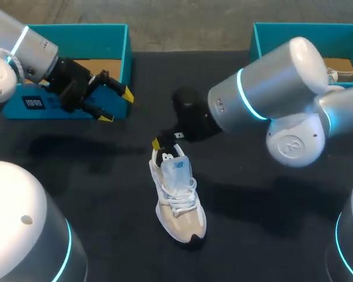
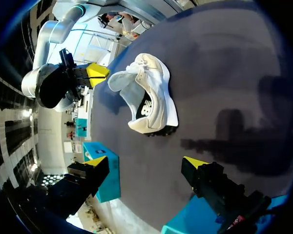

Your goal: Take the shoe out of the shoebox, open the shoe tongue, remove and reinsert the insole, then place the shoe into the shoebox

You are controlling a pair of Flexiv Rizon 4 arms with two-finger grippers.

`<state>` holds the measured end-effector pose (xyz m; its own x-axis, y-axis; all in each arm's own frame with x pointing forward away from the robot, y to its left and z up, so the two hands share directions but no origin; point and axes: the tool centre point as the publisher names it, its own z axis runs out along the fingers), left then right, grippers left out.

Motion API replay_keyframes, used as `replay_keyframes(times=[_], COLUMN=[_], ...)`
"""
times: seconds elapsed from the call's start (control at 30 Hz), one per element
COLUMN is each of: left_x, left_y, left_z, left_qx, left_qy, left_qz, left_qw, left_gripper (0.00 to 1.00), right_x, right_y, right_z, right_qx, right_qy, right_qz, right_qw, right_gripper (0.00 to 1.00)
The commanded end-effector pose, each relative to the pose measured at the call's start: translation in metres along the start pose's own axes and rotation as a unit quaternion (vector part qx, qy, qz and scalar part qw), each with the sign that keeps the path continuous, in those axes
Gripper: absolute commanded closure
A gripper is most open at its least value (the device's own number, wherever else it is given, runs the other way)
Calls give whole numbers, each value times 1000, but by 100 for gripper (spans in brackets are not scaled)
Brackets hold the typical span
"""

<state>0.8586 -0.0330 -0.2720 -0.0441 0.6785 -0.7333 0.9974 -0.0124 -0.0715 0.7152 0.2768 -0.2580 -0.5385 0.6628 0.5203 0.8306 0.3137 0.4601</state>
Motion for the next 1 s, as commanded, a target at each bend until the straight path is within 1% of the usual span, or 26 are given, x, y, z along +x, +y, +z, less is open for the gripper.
replay_keyframes(times=[0.03,0.1,0.13,0.27,0.33,0.37,0.4,0.93,0.97,1.0], left_x=[5,6,10,16,19,20,20,20,21,21], left_y=[-7,-7,-9,-11,-11,-11,-11,-11,-9,-7], left_z=[-13,-14,-20,-32,-37,-38,-38,-38,-38,-39], left_qx=[6,5,-2,-12,-6,-6,-6,-6,-9,-10], left_qy=[10,12,15,26,37,41,41,41,43,40], left_qz=[-11,-12,-17,-27,-51,-64,-64,-64,-66,-73], left_qw=[1000,1000,1000,999,998,997,997,997,997,996], left_gripper=[0,0,0,0,0,0,0,0,0,0], right_x=[-2,-4,-8,-14,-16,-15,-16,-16,-18,-20], right_y=[4,4,4,6,7,7,7,7,6,6], right_z=[14,15,17,17,15,15,15,15,16,16], right_qx=[16,12,13,11,16,26,29,29,29,29], right_qy=[-178,-178,-192,-212,-251,-275,-288,-288,-302,-305], right_qz=[3,0,-2,-7,-21,-24,-24,-24,-16,-13], right_qw=[984,984,981,977,968,961,957,957,953,952], right_gripper=[100,100,100,100,100,100,100,100,100,100])
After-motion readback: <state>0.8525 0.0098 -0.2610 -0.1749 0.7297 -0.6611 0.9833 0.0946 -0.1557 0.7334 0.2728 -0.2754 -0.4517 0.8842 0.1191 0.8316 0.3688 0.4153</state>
